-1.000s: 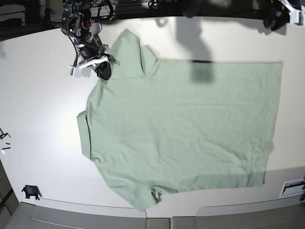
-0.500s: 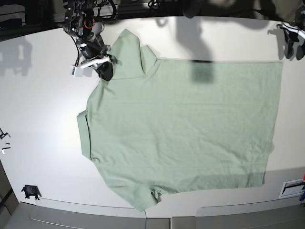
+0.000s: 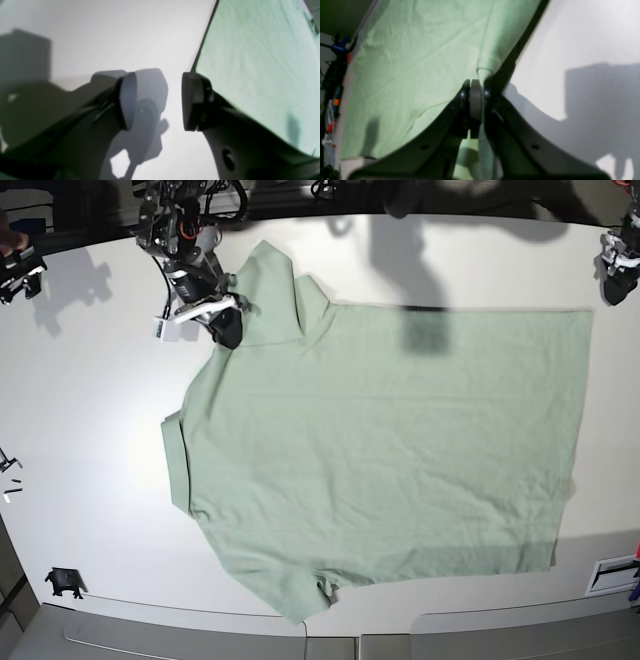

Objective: Fold the T-shirt properly
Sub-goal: 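Move the left gripper to the opposite corner of the shirt and grasp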

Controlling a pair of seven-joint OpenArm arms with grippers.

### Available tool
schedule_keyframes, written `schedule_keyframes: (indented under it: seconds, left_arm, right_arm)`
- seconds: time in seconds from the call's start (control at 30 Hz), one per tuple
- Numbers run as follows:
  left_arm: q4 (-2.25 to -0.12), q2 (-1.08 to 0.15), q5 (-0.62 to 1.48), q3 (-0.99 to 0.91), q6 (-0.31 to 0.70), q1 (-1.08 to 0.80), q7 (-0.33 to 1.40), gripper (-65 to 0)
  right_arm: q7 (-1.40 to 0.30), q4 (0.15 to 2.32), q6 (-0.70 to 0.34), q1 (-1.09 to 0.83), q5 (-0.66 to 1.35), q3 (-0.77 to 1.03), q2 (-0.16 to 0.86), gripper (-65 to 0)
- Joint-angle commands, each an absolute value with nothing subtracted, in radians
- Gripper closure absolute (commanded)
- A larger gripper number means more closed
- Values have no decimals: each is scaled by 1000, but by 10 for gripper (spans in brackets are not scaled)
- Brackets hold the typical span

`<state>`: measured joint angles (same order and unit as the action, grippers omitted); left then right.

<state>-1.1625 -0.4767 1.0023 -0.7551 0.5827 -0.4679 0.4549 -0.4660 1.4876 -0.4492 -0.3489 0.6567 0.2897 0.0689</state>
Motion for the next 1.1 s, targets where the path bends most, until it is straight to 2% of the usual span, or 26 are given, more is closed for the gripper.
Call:
schedule_keyframes:
  seconds: [0.0,0.47,0.77,0.83,0.87,0.93,0.97,1.07]
  left_arm:
    - [-1169,-499,1028,-758,595,-461,438,-286]
    - [-1168,-499,985,-542,594,-376,447,-295]
    - [-1168,-499,970,-514,594,-366,449,-289]
    - [-1168,-499,970,-514,594,-366,448,-239]
    - [-1168,-499,970,-514,594,-366,448,-184]
    - [-1168,-499,970,-514,594,-366,448,-31]
    - [-1168,-499,970,-514,594,-366,448,0]
    - [-1168,-500,970,-515,594,-366,448,0]
  right_arm:
    - [-477,1497,-457,-349,675,288,69,0]
    - [-480,1497,-457,-350,676,288,67,0]
    - [-480,1497,-457,-349,675,289,49,0]
    - [-480,1497,-458,-349,675,288,46,0]
    - [-480,1497,-458,-350,675,289,44,0]
    - [-480,1497,-458,-350,675,289,44,0]
    - [-480,1497,-457,-350,675,289,44,0]
    - [-498,1498,-458,-349,653,289,46,0]
